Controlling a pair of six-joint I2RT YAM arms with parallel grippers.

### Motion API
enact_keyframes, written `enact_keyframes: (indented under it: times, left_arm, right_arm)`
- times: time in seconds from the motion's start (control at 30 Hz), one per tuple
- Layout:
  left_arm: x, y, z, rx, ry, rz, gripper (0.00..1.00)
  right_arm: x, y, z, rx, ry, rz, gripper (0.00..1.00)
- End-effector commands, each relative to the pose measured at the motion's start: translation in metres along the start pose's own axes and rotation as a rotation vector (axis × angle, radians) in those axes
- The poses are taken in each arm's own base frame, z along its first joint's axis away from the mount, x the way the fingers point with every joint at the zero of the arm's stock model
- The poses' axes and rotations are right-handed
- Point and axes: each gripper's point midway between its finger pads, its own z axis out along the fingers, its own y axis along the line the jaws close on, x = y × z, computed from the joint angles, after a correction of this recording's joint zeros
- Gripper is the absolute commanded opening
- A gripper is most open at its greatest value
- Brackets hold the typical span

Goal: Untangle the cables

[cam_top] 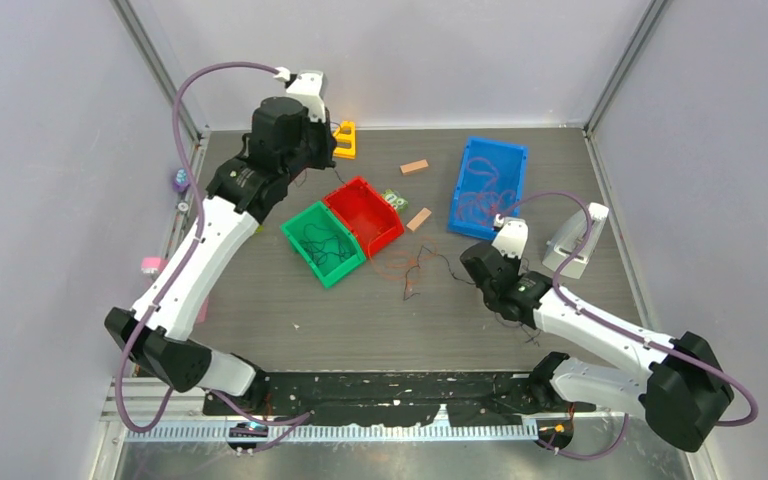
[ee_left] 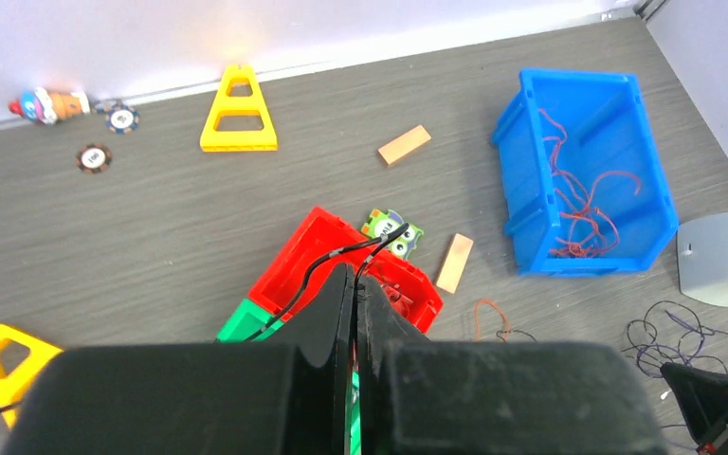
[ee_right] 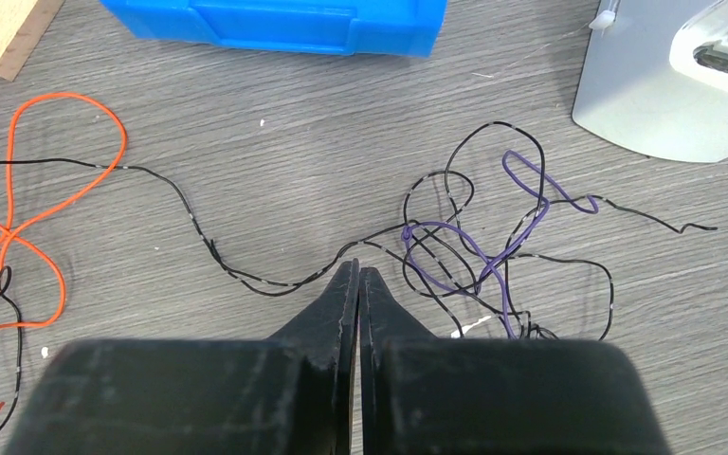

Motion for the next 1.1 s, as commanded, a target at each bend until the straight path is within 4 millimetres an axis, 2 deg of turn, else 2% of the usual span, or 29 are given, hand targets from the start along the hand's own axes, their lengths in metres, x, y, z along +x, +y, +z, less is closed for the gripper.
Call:
enact_keyframes:
  times: [0.0, 0.57, 0.77, 0.87, 1.07]
  left_arm:
    - [-0.002, 0.006, -0.002, -0.018, 0.036, 0.097, 0.00]
    - [0.070, 0.003, 0.058, 0.025, 0.315, 0.248, 0.00]
    - [0.107, -0.011, 0.086, 0.087, 0.415, 0.280, 0.00]
    - [0.123, -0.017, 0.094, 0.119, 0.460, 0.274, 0.00]
    - [0.151, -0.044, 0.101, 0.221, 0.519, 0.191, 0.00]
  right_arm:
    - [-0.012, 0.000, -0.003, -0.015, -0.046, 0.035, 0.06]
    - [-0.015, -0.002, -0.007, -0.034, -0.057, 0.052, 0.06]
    - [-0.015, -0.001, -0.006, -0.034, -0.053, 0.051, 0.06]
    - [-0.016, -0.001, -0.007, -0.034, -0.054, 0.051, 0.06]
    - [-0.016, -0.002, -0.006, -0.033, -0.054, 0.055, 0.06]
